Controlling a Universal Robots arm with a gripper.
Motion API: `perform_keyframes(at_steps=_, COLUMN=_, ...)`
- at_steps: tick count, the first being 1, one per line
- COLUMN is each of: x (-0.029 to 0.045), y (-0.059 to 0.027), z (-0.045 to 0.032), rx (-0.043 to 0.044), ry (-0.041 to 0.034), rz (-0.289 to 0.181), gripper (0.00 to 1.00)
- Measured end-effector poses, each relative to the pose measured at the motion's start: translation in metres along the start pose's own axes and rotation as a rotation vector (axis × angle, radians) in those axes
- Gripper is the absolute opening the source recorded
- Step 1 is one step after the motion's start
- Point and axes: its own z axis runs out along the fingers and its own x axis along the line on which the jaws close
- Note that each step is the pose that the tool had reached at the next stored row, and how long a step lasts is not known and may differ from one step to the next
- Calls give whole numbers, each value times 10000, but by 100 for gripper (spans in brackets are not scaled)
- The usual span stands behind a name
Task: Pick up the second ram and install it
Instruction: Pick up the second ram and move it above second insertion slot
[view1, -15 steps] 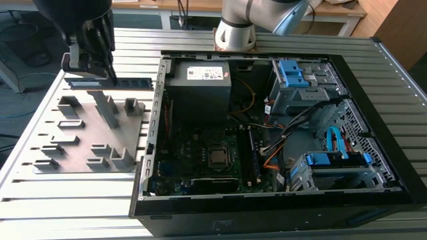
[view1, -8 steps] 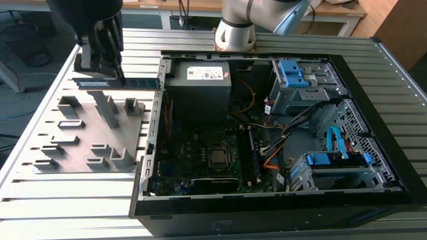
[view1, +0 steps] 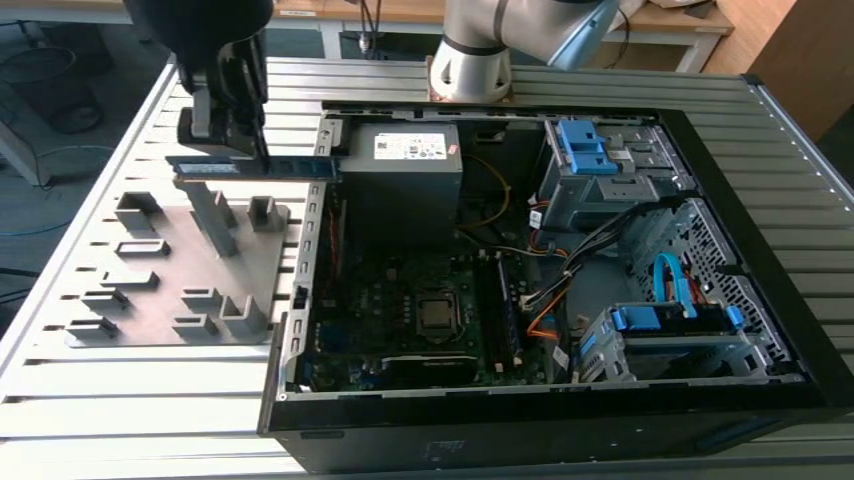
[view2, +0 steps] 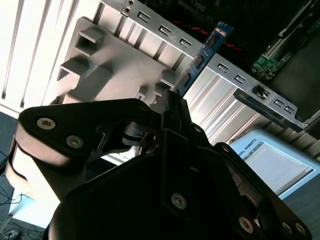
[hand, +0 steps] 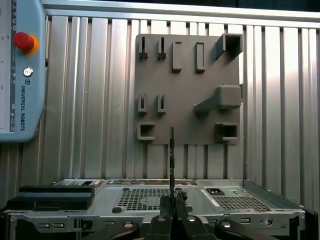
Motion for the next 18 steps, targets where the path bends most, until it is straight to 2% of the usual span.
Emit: perform_keyframes(at_steps=18, x=3, y=-287, z=-11, rx=-12, ry=1, rz=0, gripper=14)
